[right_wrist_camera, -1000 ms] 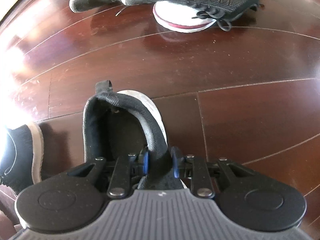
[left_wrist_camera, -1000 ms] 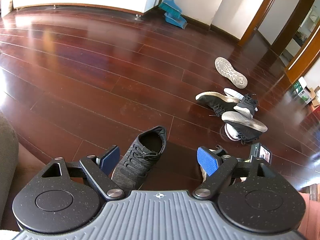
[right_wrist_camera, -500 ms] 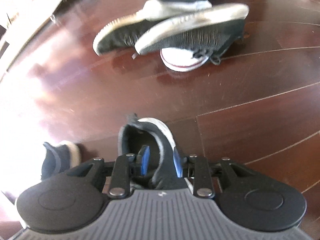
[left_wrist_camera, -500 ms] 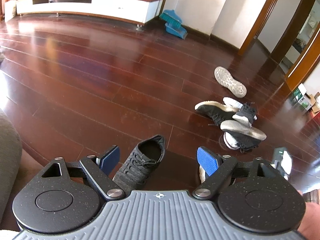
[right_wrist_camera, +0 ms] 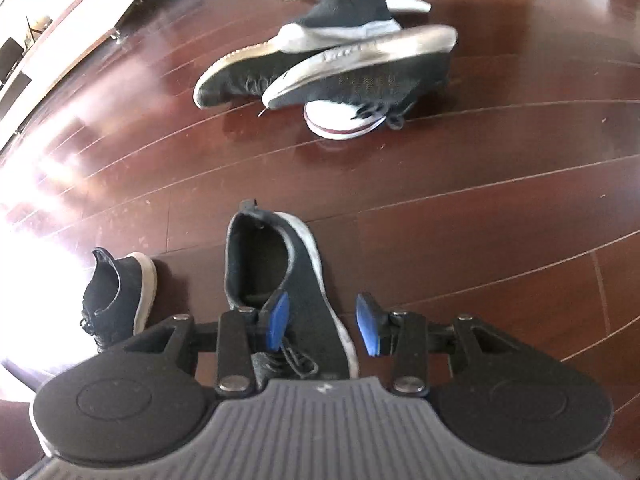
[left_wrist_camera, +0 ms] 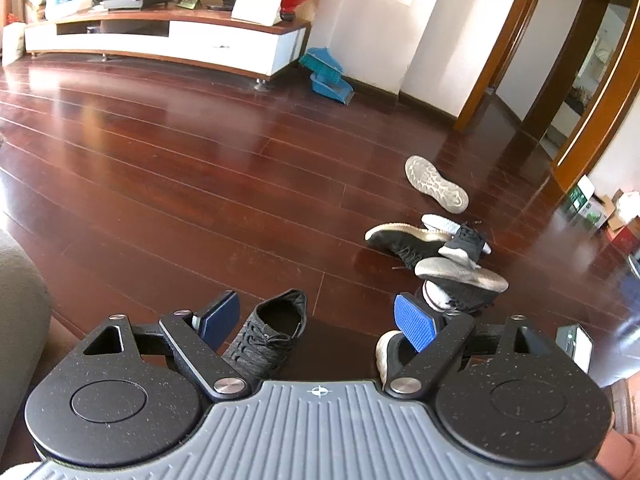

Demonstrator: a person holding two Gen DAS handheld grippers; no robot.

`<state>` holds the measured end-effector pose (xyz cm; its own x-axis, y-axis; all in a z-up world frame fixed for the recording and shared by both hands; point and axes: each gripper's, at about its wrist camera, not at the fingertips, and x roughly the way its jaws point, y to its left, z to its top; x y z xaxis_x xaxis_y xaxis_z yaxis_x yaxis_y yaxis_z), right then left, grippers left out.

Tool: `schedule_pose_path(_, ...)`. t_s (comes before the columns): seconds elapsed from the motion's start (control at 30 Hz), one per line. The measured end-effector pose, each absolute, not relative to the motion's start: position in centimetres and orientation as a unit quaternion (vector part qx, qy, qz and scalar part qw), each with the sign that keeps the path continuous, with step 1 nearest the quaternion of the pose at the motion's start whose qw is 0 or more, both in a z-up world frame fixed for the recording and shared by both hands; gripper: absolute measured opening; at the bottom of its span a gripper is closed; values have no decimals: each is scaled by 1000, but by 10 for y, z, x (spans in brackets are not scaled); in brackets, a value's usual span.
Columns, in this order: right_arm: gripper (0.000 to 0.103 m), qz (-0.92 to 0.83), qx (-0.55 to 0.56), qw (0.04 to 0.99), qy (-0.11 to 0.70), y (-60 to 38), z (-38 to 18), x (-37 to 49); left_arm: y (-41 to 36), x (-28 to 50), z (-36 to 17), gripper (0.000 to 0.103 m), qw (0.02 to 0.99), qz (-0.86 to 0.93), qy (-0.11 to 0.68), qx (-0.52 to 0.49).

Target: Organize scattered shoes

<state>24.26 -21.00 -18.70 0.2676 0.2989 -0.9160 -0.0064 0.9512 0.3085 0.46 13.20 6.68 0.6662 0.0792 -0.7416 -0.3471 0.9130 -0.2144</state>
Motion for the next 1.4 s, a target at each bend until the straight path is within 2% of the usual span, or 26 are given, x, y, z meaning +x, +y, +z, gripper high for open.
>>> schedule_pose_path(0.43,43,111,105,766,624,-162,-282,289,141,70,-14,89,865,129,459,-158)
schedule_pose_path(0.53,30,109,71,769,626,-159,-296,288,142,73,-22,89,859,120,470,-166)
schedule_pose_path(0.57,29,108,63,770,626,-158,-300,287,142,73,-24,89,857,117,472,-169)
schedule_pose_path(0.87,17,117,-7,771,626,-158,-284,279,153,66,-26,89,851,116,469,-205)
schedule_pose_path(1.2,16,106,-122,774,612,-178,-278,269,145,66,-15,89,858,112,457,-206)
schedule_pose_path(1.4,14,68,-97,762,636,-206,-294,276,138,68,-13,89,859,111,459,-199)
